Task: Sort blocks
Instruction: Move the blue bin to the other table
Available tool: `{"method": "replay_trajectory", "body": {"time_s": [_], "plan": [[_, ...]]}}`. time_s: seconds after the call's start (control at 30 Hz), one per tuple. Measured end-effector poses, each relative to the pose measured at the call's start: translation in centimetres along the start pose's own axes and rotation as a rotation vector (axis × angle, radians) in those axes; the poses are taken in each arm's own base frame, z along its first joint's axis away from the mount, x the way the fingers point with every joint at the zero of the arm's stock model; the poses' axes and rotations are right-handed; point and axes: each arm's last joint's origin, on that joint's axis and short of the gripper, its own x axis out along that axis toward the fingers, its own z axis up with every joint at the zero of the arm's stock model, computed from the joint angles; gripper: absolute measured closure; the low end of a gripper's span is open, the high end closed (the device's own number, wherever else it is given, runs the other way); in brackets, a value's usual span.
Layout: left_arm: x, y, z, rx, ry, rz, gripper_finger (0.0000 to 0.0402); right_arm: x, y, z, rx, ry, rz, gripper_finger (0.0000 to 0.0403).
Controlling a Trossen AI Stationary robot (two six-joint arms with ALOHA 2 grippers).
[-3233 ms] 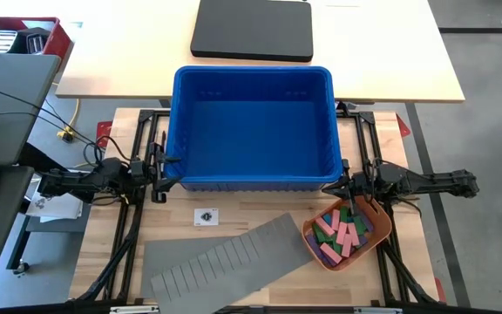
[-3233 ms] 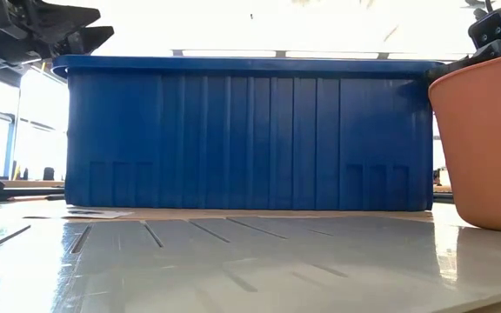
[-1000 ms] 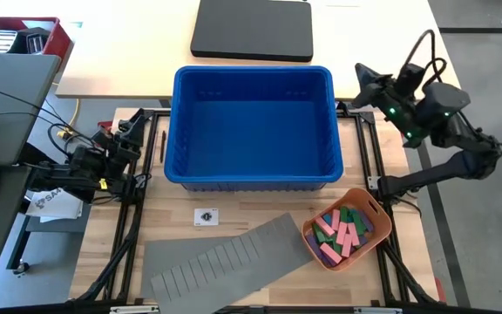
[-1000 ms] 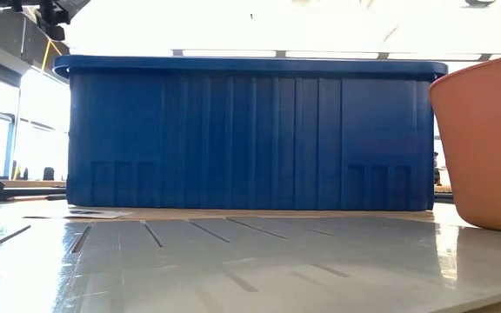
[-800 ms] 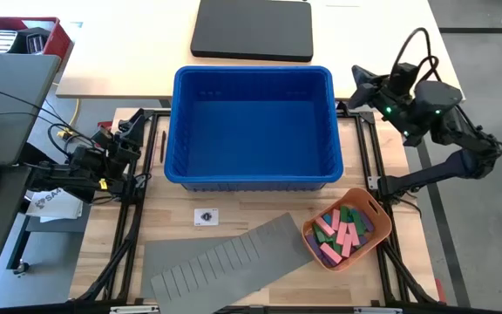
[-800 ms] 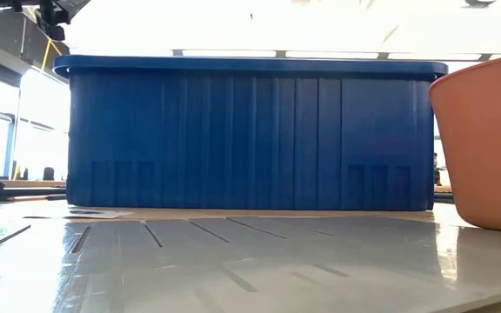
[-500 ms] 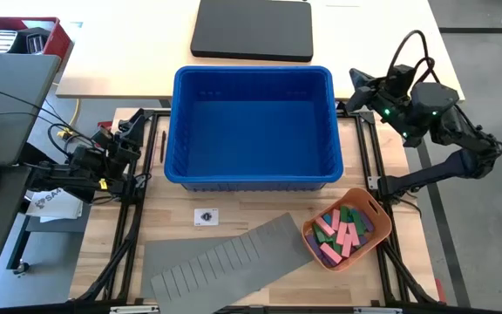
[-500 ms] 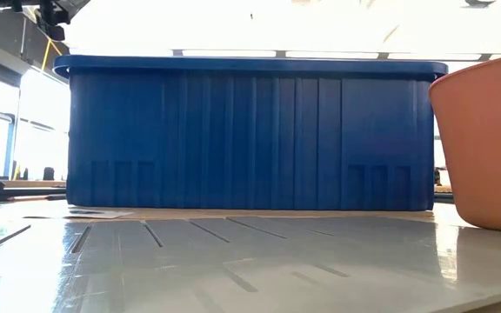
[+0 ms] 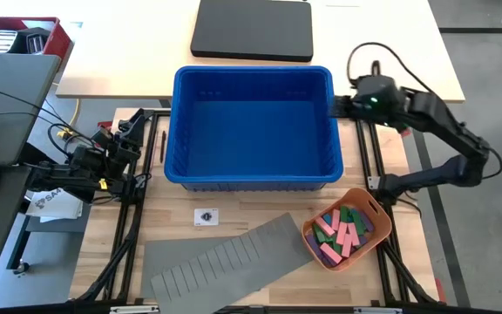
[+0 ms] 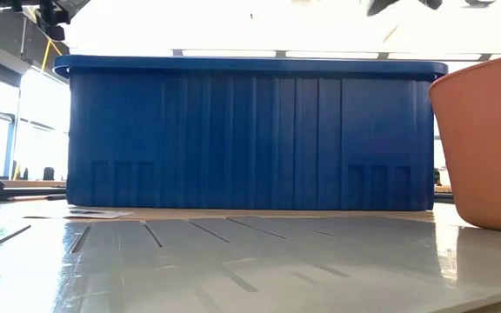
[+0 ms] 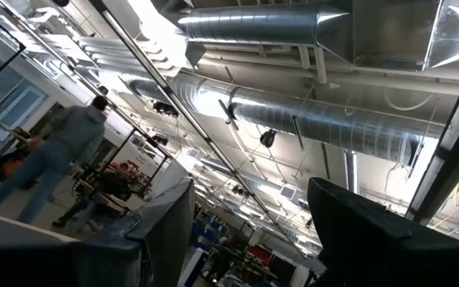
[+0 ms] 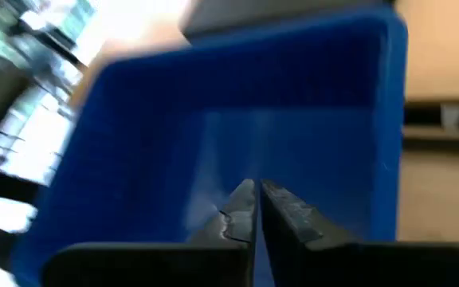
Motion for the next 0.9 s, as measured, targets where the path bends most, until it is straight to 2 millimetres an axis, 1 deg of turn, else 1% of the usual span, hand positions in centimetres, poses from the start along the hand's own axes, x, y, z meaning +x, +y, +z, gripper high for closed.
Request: {"method": "replay_trajectory", "body": {"time_s": [0.13,0.23,0.33,0.5,0.6,0.67,0.77,0.9], "plan": [[0.0,0.0,0.0,0.000,0.000,0.000,0.0164,2.7,-0.8,0.2,0.022,0.159,-0.088,0.0364],[0.0,0.0,0.0,0.000,0.000,0.000,0.0164,4.1,-1.6,0.3,0.017,0.280,-0.135,0.0331],[0.0,0.0,0.0,0.000,0.000,0.000,0.0164,5.3,-2.5,0.5,-0.027,0.352,-0.203,0.0281],[0.0,0.0,0.0,0.000,0.000,0.000,0.0164,7.2,-3.8,1.2,-0.032,0.382,-0.314,0.0182],[0.0,0.0,0.0,0.000,0.000,0.000,0.0164,8.9,-4.2,1.5,-0.057,0.407,-0.359,0.0141],[0.0,0.0,0.0,0.000,0.000,-0.001,0.0164,10.1,-4.5,1.6,-0.086,0.435,-0.378,0.0130],[0.0,0.0,0.0,0.000,0.000,0.000,0.0164,11.7,-4.7,1.6,-0.138,0.479,-0.398,0.0127],[0.0,0.0,0.0,0.000,0.000,0.000,0.0164,13.1,-5.0,1.5,-0.192,0.521,-0.414,0.0126]]}}
